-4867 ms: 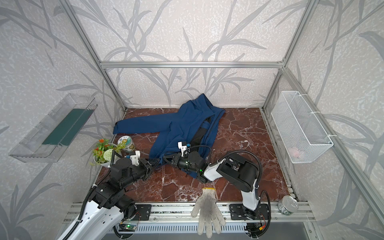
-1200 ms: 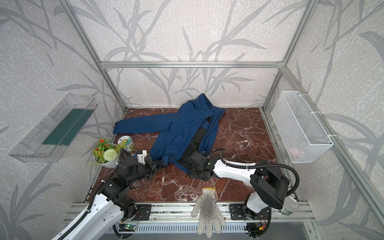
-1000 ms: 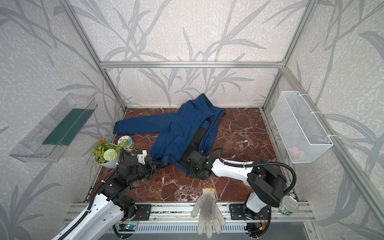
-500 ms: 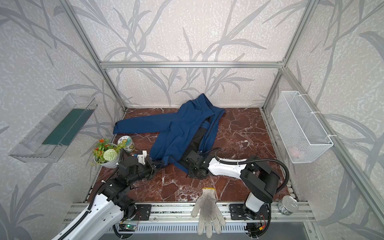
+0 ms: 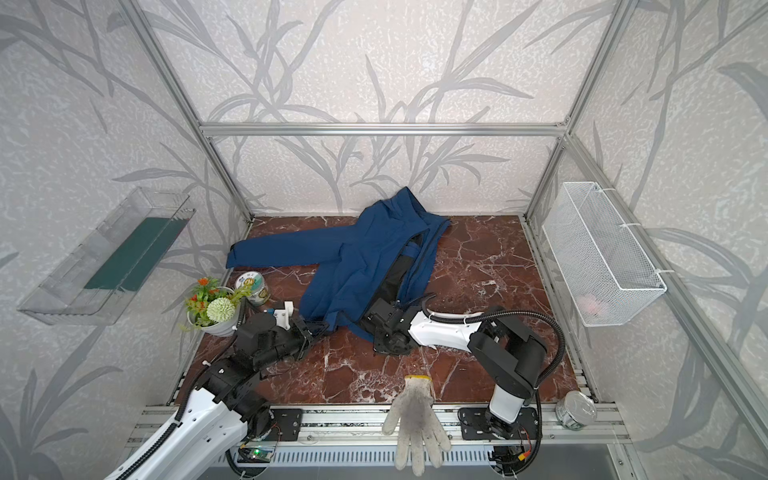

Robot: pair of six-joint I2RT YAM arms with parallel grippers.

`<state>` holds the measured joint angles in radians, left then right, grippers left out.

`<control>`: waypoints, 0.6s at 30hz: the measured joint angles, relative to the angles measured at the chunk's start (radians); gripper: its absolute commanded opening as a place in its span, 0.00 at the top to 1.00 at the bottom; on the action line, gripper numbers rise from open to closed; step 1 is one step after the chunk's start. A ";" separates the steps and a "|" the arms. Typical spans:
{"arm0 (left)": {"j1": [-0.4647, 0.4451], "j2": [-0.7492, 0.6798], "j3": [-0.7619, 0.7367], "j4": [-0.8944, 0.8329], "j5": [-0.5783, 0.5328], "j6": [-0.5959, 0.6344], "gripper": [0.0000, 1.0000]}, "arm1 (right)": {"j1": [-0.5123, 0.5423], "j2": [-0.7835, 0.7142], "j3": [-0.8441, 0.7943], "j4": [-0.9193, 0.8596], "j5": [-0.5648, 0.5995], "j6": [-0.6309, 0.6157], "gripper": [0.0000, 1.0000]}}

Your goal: Zip up the jacket

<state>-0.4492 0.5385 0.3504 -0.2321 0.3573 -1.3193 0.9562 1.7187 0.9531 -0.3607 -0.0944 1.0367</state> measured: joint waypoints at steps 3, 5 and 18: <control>0.000 0.000 0.000 0.000 0.000 0.000 1.00 | 0.000 -0.019 -0.004 -0.010 0.001 -0.006 0.94; 0.000 0.000 0.000 -0.001 0.000 0.000 1.00 | 0.000 -0.055 -0.018 -0.014 0.005 -0.007 0.95; 0.000 0.050 0.001 0.059 0.009 0.001 1.00 | -0.054 -0.325 -0.230 0.179 -0.066 -0.045 1.00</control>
<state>-0.4488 0.5880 0.3511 -0.1730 0.3660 -1.3182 0.9020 1.3941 0.7235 -0.1814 -0.1604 0.9916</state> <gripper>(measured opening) 0.045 0.060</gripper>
